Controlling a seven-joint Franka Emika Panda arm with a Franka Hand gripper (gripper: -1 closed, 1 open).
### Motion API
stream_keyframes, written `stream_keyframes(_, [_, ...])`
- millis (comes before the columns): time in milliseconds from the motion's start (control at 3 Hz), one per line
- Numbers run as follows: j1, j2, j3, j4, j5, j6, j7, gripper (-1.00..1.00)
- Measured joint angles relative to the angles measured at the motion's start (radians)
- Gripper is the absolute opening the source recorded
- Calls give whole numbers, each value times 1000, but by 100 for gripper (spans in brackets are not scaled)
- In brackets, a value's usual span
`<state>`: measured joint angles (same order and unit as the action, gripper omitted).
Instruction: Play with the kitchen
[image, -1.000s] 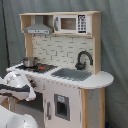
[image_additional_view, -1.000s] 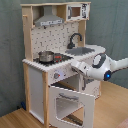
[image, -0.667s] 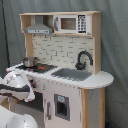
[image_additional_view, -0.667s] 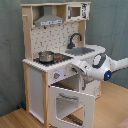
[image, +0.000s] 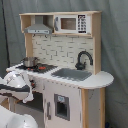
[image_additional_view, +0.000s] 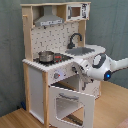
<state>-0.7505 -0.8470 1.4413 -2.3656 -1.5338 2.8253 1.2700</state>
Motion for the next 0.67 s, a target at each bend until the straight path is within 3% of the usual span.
stream_keyframes(667, [0, -3, 0, 0, 0, -1, 217, -100])
